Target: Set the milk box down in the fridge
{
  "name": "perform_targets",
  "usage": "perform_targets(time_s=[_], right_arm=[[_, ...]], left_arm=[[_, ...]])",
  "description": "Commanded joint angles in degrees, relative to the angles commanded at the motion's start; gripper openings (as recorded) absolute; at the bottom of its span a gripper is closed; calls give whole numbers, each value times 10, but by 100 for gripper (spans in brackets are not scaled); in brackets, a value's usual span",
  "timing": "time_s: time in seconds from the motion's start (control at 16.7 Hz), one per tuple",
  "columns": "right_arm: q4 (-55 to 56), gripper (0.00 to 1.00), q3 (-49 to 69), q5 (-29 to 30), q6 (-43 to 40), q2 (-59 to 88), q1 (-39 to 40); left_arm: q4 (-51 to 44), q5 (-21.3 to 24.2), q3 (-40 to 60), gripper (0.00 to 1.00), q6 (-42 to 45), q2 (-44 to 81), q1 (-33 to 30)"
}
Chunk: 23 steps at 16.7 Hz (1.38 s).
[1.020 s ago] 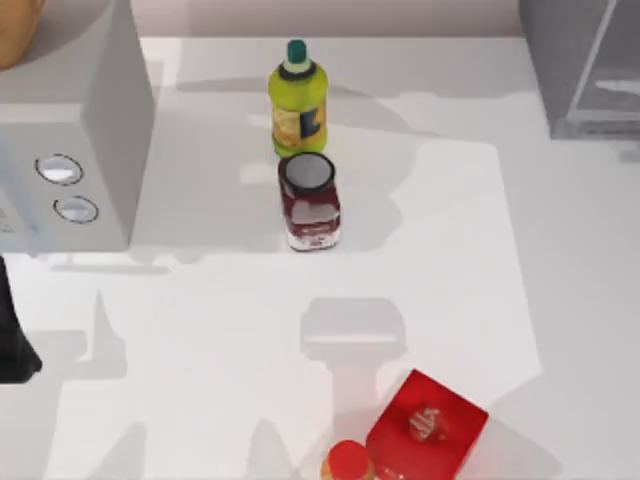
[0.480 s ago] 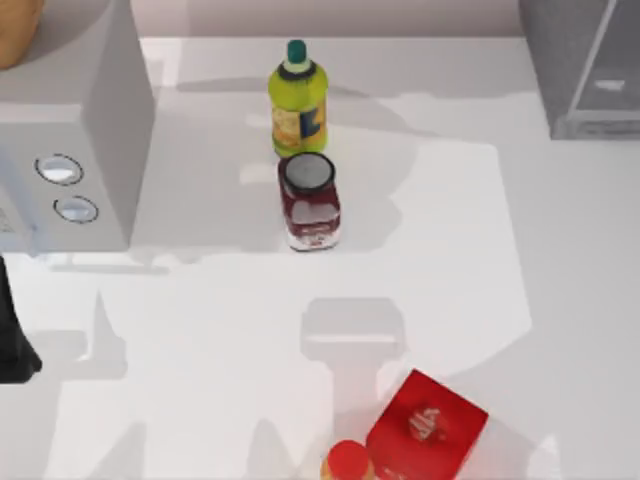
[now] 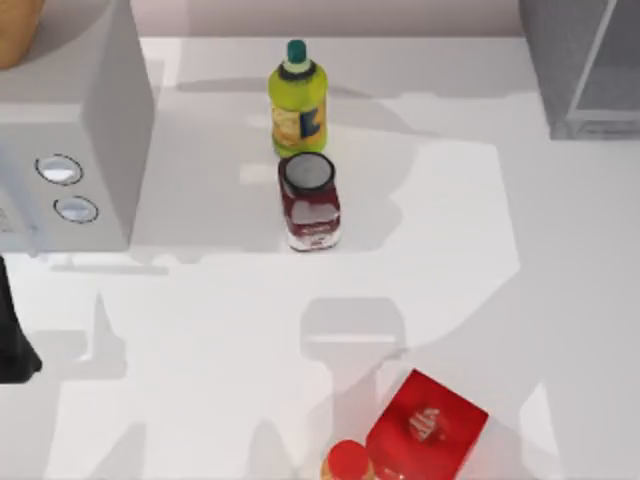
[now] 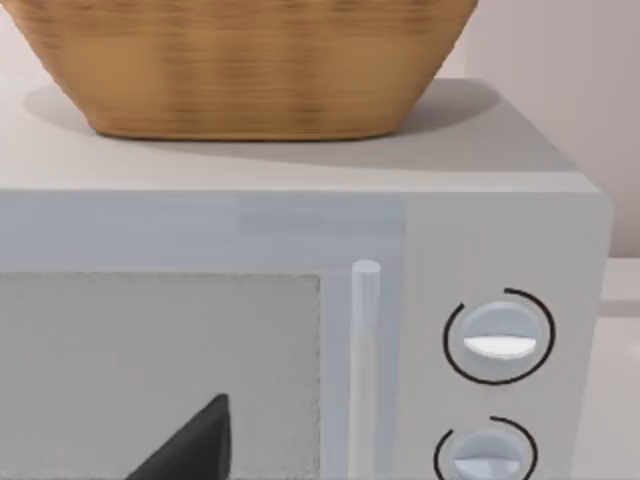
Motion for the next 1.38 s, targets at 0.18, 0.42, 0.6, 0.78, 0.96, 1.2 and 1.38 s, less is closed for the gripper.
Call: perform_targets(time_s=[0.18,0.42,0.6,0.78,0.96,1.2,1.38], right_arm=[[-1,0,1,0,0,0,0],[-1,23,1,0,0,0,0],[-1,45,1,0,0,0,0],[-1,68,1,0,0,0,0],[-1,90,1,0,0,0,0],[-1,100,1,0,0,0,0],[-1,100,1,0,0,0,0]], left_arm=[[0,0,0,100,0,0,0],[0,0,0,100,0,0,0],[0,0,0,100,0,0,0],[0,0,0,100,0,0,0],[0,0,0,100,0,0,0],[0,0,0,100,0,0,0],[0,0,0,100,0,0,0]])
